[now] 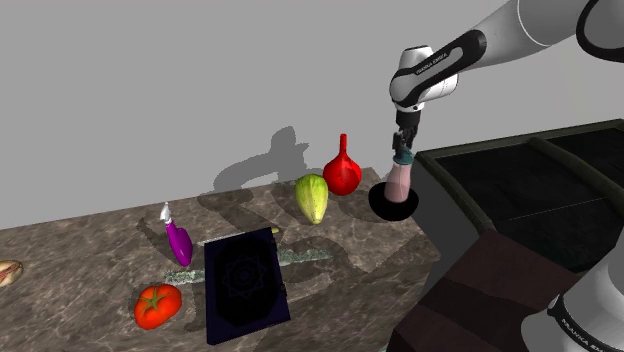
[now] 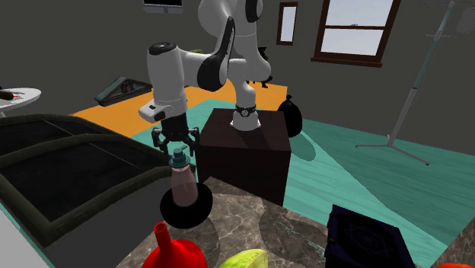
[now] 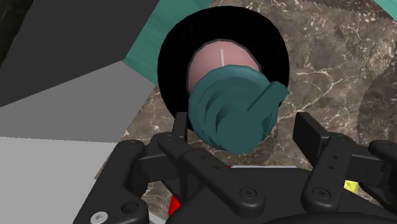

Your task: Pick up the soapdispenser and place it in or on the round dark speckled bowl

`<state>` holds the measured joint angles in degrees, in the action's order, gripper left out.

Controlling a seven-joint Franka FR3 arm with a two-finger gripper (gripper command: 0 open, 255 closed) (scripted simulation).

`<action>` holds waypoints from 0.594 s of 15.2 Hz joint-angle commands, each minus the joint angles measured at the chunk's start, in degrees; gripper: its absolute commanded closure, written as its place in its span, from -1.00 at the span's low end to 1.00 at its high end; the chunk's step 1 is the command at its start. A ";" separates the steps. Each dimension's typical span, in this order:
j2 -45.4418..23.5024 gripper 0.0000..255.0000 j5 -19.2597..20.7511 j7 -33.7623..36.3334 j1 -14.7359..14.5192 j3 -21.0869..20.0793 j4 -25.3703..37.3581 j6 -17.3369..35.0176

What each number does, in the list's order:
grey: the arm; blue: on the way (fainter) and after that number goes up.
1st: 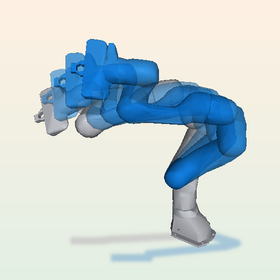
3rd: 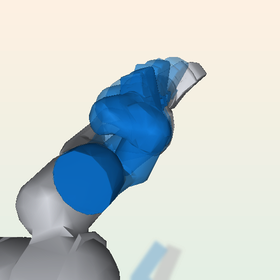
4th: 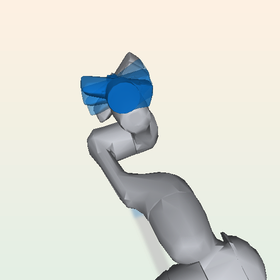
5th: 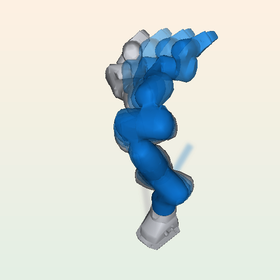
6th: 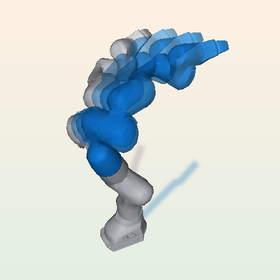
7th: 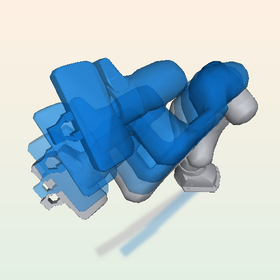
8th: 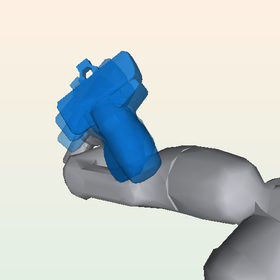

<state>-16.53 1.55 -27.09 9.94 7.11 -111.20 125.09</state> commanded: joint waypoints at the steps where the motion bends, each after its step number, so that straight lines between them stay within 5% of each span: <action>1: 0.01 -1.00 0.00 0.00 0.00 0.00 0.00 0.00; 9: 2.99 -1.00 0.29 0.20 -0.30 0.00 3.58 -6.56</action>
<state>-13.68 1.83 -26.97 9.71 7.15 -108.33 119.47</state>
